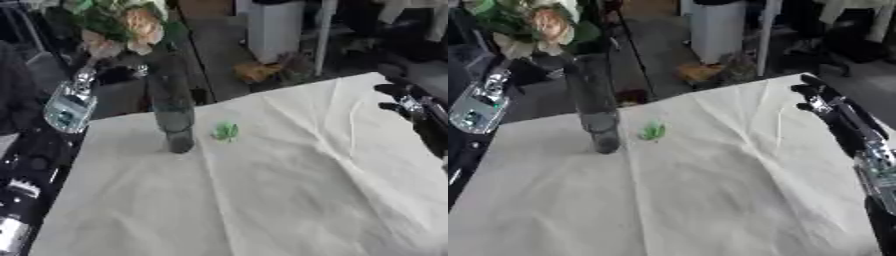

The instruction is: Arrange flowers into the vase.

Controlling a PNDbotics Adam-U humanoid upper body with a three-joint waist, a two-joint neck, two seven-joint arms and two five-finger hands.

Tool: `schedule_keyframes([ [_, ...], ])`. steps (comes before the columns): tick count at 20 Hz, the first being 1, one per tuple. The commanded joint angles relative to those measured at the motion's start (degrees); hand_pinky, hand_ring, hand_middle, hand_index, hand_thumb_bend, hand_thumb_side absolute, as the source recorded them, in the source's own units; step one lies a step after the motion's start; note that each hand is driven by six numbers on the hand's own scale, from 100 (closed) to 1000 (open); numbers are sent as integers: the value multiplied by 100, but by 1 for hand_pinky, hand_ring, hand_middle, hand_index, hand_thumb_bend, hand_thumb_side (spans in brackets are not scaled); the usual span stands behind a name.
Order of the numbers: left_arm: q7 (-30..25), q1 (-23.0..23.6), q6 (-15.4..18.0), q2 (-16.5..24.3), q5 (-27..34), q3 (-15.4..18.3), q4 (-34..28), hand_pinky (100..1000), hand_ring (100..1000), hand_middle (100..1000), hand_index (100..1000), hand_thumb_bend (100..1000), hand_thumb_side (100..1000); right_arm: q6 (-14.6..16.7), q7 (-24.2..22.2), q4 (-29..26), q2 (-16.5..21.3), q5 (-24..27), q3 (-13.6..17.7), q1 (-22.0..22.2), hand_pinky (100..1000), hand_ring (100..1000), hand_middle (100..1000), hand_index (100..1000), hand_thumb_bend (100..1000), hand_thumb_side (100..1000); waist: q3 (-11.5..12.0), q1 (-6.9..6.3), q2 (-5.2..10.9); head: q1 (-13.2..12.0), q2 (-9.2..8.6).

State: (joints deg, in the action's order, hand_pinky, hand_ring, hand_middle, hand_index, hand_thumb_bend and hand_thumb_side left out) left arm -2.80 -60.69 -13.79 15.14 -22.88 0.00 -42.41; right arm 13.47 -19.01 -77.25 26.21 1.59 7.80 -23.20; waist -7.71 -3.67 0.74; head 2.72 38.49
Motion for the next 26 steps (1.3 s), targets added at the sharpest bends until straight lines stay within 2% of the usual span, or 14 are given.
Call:
schedule_keyframes([
  [1, -103, -32, 76, 261, 193, -73, -308, 1000, 892, 916, 787, 1000, 458, 1, 20, -47, 73, -45, 63, -65, 890, 1000, 857, 1000, 100, 837, 30, 53, 40, 27, 28],
  [7, -418, 328, 264, 499, 754, -303, -1017, 1000, 889, 916, 782, 1000, 452, 8, 37, -40, 66, -36, 79, -67, 890, 1000, 856, 1000, 100, 838, 111, 90, 2, 46, 43],
  [11, -638, 654, 464, 697, 959, -455, -1720, 1000, 904, 933, 803, 1000, 495, 12, 48, -36, 57, -29, 90, -59, 890, 1000, 856, 1000, 100, 839, 161, 112, -14, 57, 45],
  [18, -910, 1370, 780, 977, 1266, -514, -2986, 1000, 911, 941, 812, 1000, 549, 22, 74, -28, 26, -11, 116, -40, 890, 1000, 856, 1000, 100, 841, 230, 184, -34, 82, 69],
  [21, -735, 1776, 860, 1061, 1481, -455, -3532, 1000, 907, 937, 801, 1000, 567, 34, 88, -21, 16, -2, 126, -30, 890, 1000, 856, 1000, 100, 842, 271, 231, -61, 95, 97],
  [26, 323, 2498, 1232, 1197, 1831, -339, -4402, 1000, 885, 910, 774, 1000, 567, 63, 139, -6, 33, 36, 156, 0, 889, 1000, 856, 1000, 100, 855, 311, 276, -129, 102, 107],
])
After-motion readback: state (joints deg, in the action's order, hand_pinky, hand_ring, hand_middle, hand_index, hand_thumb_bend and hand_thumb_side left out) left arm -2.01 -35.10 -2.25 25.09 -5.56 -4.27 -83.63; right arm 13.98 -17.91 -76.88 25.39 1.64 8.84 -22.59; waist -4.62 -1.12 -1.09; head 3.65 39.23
